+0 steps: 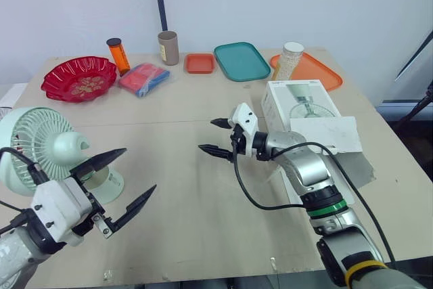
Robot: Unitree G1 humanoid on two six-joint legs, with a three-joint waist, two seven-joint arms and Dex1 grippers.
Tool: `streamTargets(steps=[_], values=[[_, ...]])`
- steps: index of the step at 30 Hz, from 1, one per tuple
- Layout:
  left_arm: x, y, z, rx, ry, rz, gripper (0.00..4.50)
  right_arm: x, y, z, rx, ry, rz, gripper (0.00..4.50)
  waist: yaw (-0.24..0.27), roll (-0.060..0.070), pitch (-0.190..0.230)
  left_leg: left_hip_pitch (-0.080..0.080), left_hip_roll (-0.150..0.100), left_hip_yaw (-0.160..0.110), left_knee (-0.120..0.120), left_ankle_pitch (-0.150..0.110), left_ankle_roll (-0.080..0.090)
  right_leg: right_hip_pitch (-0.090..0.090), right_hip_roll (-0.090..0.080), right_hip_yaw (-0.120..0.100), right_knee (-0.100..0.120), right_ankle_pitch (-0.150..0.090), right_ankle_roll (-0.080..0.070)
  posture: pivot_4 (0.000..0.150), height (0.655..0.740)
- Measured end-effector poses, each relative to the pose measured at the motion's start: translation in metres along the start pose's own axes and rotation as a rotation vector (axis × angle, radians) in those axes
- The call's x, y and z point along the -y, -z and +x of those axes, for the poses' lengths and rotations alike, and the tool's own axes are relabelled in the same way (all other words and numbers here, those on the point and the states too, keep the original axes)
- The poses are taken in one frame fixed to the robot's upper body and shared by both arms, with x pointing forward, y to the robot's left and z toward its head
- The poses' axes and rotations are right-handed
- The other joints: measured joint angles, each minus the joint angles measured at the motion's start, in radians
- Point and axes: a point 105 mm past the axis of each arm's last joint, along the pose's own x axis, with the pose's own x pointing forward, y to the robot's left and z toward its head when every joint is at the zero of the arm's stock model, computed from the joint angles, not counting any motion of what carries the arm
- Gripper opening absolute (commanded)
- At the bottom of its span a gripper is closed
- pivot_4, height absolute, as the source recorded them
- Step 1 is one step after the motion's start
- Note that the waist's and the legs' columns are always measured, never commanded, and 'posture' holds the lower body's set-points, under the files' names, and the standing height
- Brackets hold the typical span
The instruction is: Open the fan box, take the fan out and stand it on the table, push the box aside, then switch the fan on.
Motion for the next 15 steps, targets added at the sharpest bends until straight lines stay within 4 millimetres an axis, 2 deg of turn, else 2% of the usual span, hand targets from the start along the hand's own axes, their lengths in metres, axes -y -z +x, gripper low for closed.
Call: streamTargets(steps=[7, 8, 15], values=[[-0.017, -0.018, 0.003, 0.063, -0.155, 0.024, 4.50, 0.003, -0.005, 0.004, 0.009, -0.011, -0.019, 4.44, 0.000, 0.000, 0.000, 0.000, 0.000, 0.000, 0.000, 0.000, 0.000, 0.000, 0.000, 0.000, 0.000, 0.000, 0.000, 0.150, 0.7400], [-0.027, -0.024, -0.003, 0.085, -0.284, 0.005, 4.50, 0.003, -0.004, 0.007, 0.014, -0.025, -0.017, 4.44, -0.001, 0.000, 0.000, 0.000, 0.000, 0.000, 0.000, 0.000, 0.000, 0.000, 0.000, 0.000, 0.000, 0.000, 0.000, 0.150, 0.7400], [-0.044, -0.031, -0.016, 0.064, -0.413, -0.027, 4.50, -0.004, -0.002, 0.014, 0.019, -0.069, -0.011, 4.44, 0.000, 0.000, 0.000, 0.000, 0.001, 0.000, 0.000, 0.000, 0.000, 0.000, 0.000, 0.000, 0.000, 0.001, -0.001, 0.150, 0.7400]])
